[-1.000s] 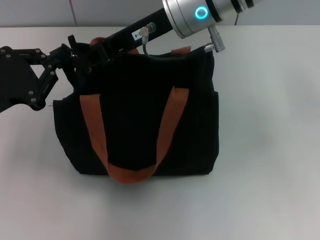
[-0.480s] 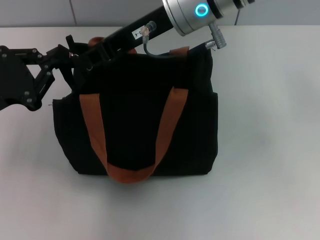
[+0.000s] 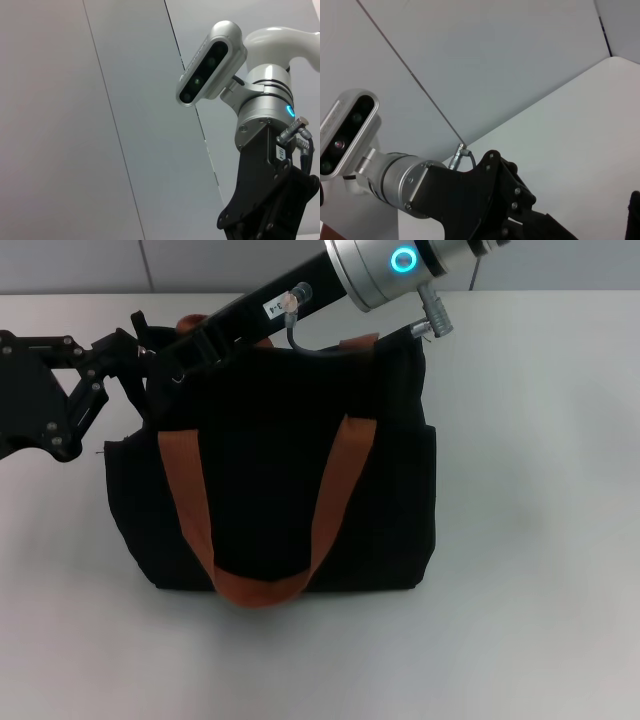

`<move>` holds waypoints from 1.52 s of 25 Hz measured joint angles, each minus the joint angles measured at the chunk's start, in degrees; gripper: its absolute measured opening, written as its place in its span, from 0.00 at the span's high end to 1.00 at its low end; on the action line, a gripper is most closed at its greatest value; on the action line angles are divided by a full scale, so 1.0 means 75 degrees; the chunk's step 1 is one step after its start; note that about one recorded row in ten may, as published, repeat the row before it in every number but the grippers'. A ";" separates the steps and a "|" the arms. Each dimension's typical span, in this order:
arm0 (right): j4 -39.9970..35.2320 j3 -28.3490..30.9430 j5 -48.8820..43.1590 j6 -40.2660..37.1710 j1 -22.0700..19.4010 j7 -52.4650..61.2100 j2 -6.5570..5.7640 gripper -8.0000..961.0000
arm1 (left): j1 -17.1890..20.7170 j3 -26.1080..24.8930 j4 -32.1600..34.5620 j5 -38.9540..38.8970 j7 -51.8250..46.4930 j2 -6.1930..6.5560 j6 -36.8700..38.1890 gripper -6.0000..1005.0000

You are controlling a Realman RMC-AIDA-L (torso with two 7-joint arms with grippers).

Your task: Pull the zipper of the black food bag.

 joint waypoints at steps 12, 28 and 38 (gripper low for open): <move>0.0004 -0.0015 0.0028 -0.0002 0.0043 0.0040 0.0016 0.87 | 0.0045 0.0047 0.0000 0.0009 0.0014 0.0009 0.0016 0.97; -0.0096 -0.0190 0.0015 -0.0002 -0.0007 0.0083 0.0037 0.99 | 0.0084 0.0027 0.0000 0.0006 0.0023 0.0002 0.0026 0.97; -0.0450 -0.0210 -0.0708 0.0066 -0.0093 0.0755 0.0033 0.99 | 0.0115 -0.0007 -0.0001 -0.0030 0.0024 -0.0039 0.0018 0.97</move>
